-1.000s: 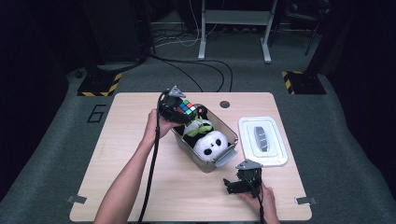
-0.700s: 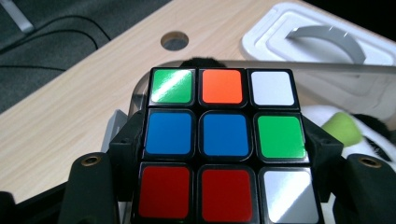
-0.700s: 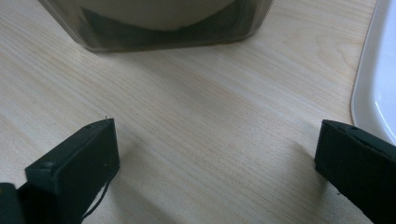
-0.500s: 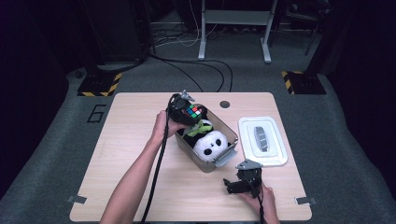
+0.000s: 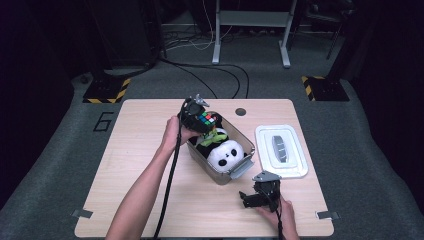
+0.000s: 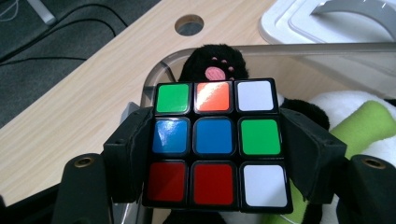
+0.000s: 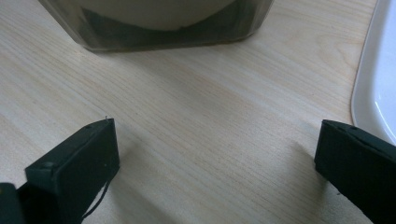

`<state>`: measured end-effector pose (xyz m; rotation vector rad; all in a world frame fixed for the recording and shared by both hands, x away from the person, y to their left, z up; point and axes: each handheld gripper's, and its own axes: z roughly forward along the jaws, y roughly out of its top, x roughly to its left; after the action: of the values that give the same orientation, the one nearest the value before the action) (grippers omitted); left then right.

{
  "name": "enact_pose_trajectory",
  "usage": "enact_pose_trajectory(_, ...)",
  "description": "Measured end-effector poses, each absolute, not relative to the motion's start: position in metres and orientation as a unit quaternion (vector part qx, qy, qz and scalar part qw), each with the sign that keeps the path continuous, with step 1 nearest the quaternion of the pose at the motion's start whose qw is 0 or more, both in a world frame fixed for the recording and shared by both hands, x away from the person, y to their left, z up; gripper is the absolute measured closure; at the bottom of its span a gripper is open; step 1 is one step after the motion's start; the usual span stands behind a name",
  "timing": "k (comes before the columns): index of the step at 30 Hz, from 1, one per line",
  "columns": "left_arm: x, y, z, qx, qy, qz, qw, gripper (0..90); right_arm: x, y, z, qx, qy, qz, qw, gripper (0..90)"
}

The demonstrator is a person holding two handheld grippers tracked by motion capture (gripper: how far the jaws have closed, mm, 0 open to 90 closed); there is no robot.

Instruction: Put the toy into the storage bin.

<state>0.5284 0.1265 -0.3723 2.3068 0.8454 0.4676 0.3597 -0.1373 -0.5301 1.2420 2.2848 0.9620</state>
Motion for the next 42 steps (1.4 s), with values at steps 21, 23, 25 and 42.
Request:
enact_pose_trajectory(21,0.538,0.121,-0.386,0.887,0.328,0.162,0.283,30.8,0.36,-0.137,-0.53,0.44,0.81,0.341,0.182,0.0)
enact_pose_trajectory(23,0.536,0.122,-0.384,0.885,0.329,0.168,0.284,29.8,0.36,-0.137,-0.53,0.44,0.81,0.341,0.182,0.0)
enact_pose_trajectory(25,0.535,0.125,-0.383,0.881,0.331,0.171,0.291,28.8,0.36,-0.137,-0.53,0.44,0.811,0.341,0.182,0.0)
enact_pose_trajectory(42,0.496,0.162,-0.348,0.85,0.332,0.189,0.363,13.9,0.36,-0.137,-0.53,0.44,0.81,0.341,0.183,0.0)
